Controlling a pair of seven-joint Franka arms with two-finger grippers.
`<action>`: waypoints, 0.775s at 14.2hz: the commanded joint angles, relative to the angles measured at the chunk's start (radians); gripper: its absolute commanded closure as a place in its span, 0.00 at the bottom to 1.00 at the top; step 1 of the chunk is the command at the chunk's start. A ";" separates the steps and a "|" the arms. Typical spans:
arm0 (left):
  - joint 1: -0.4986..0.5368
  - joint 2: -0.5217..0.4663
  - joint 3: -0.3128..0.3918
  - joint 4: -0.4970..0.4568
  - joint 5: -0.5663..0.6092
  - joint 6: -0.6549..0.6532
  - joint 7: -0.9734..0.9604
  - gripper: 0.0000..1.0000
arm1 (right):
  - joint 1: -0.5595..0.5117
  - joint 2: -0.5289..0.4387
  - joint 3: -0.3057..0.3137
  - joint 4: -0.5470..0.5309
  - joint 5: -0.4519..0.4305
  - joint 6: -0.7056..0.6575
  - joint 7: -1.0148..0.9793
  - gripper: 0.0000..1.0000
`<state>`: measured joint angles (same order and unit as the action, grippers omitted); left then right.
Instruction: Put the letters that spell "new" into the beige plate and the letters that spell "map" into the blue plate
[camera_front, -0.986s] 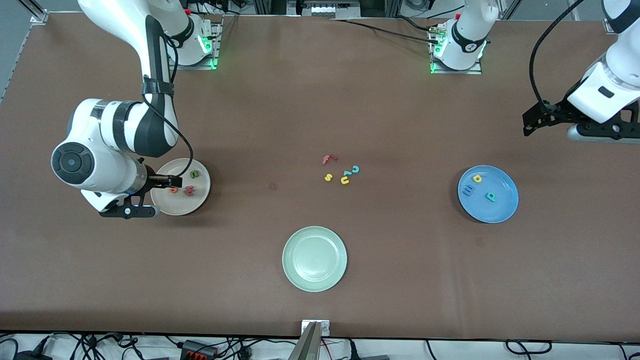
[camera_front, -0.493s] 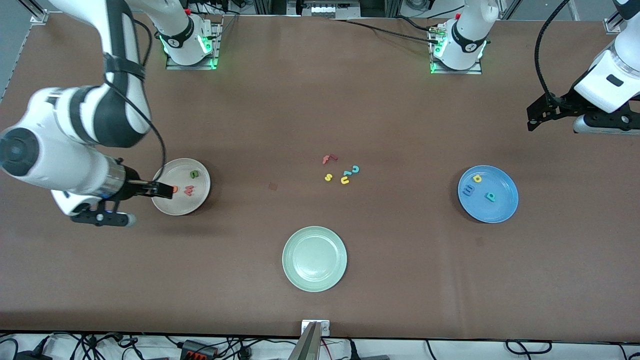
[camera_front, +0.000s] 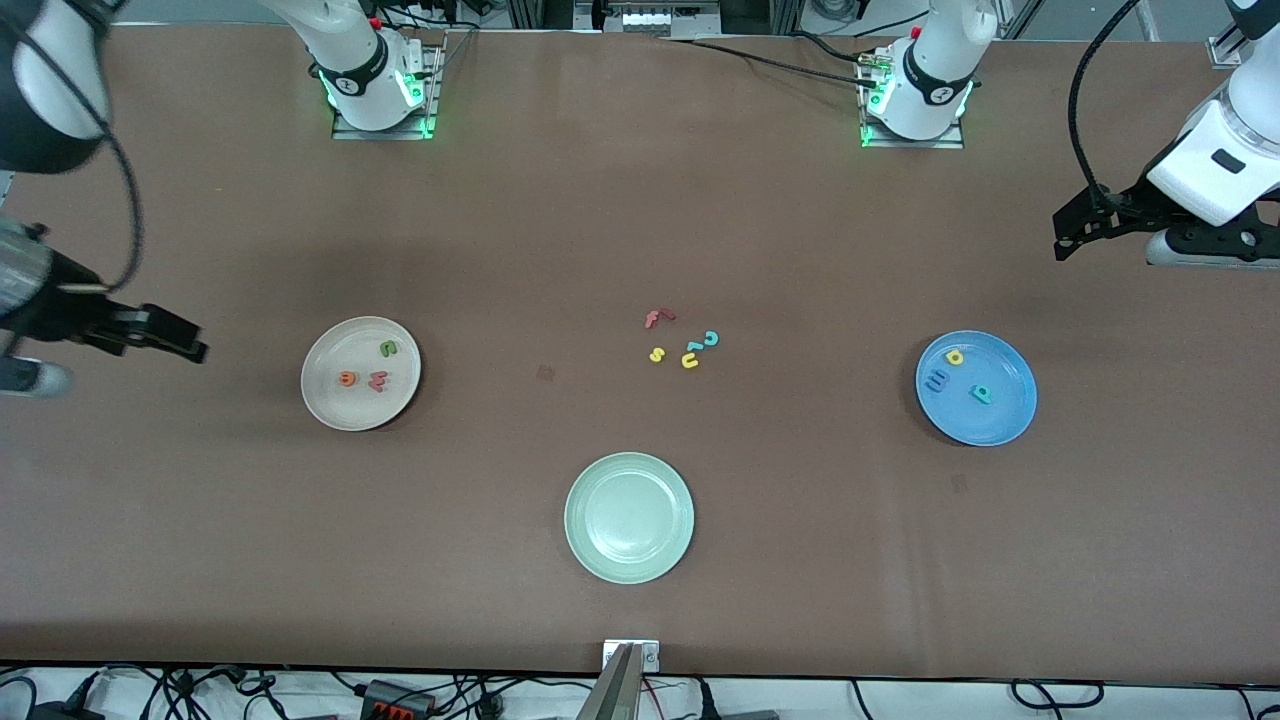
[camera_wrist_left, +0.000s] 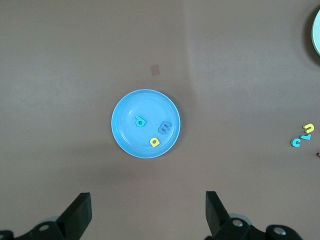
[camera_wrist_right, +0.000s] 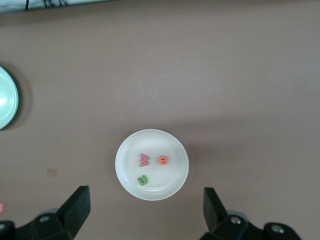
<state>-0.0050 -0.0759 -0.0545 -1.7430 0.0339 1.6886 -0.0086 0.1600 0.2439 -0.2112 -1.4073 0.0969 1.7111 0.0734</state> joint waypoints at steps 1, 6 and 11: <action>0.007 -0.001 -0.002 0.017 -0.023 -0.024 0.027 0.00 | -0.089 -0.050 0.042 -0.012 -0.022 -0.046 -0.018 0.00; 0.005 -0.001 -0.002 0.017 -0.023 -0.024 0.027 0.00 | -0.192 -0.098 0.151 -0.041 -0.100 -0.083 -0.099 0.00; 0.003 -0.001 -0.002 0.017 -0.023 -0.024 0.027 0.00 | -0.195 -0.191 0.150 -0.177 -0.106 -0.102 -0.092 0.00</action>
<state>-0.0055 -0.0759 -0.0547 -1.7429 0.0339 1.6837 -0.0072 -0.0133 0.1520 -0.0812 -1.4538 0.0067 1.5694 -0.0159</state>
